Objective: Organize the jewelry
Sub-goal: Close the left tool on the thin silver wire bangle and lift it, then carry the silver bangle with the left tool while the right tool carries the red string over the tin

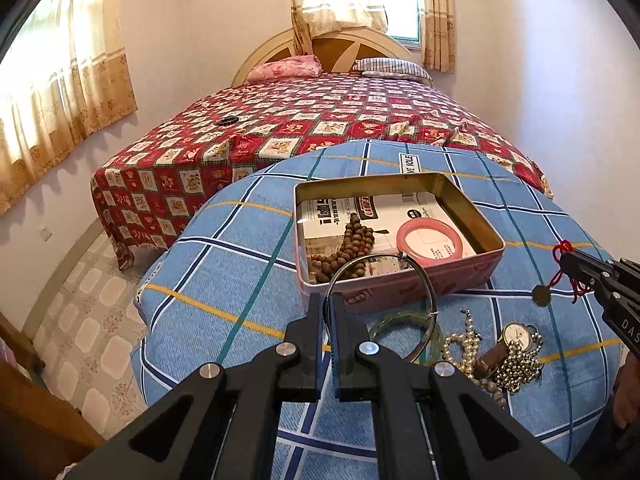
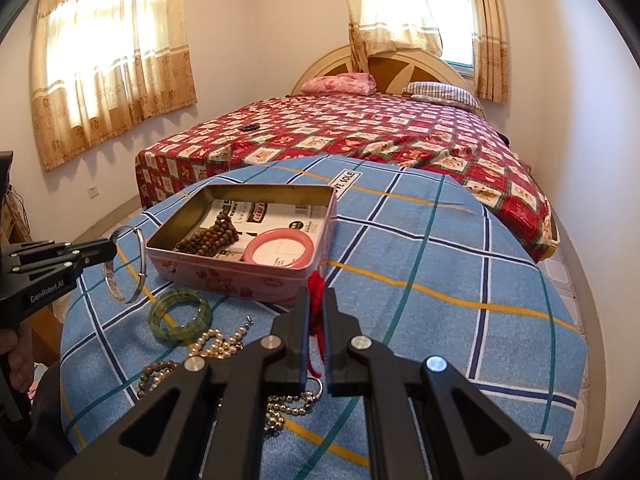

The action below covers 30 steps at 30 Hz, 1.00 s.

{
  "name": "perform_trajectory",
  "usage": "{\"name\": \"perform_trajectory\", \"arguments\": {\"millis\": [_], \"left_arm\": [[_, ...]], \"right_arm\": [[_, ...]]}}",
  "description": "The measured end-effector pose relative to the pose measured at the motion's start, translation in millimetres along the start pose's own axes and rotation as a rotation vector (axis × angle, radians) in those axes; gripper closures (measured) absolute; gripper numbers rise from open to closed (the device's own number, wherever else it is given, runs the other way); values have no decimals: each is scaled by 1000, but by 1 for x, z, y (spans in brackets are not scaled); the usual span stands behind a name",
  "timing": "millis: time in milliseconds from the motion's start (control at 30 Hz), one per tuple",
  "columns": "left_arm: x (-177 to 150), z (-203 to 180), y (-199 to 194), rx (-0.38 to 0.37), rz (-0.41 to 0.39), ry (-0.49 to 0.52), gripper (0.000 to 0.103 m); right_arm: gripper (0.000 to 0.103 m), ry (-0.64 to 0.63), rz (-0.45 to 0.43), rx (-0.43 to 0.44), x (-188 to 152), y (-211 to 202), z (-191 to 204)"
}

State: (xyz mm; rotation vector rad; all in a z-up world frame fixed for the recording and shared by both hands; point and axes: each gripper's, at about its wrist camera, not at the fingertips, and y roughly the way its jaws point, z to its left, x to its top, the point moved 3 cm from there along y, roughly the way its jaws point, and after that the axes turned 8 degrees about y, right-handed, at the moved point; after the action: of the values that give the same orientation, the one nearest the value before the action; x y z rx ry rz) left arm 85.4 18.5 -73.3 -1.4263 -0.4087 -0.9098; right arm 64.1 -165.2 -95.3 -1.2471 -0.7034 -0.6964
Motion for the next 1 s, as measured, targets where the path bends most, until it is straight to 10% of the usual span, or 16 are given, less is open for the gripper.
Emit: {"name": "perform_trajectory", "arguments": {"millis": [1000], "left_arm": [[46,4,5,31,-56,49,101]], "right_arm": [[95,-102,-40,6,44,11,25]]}}
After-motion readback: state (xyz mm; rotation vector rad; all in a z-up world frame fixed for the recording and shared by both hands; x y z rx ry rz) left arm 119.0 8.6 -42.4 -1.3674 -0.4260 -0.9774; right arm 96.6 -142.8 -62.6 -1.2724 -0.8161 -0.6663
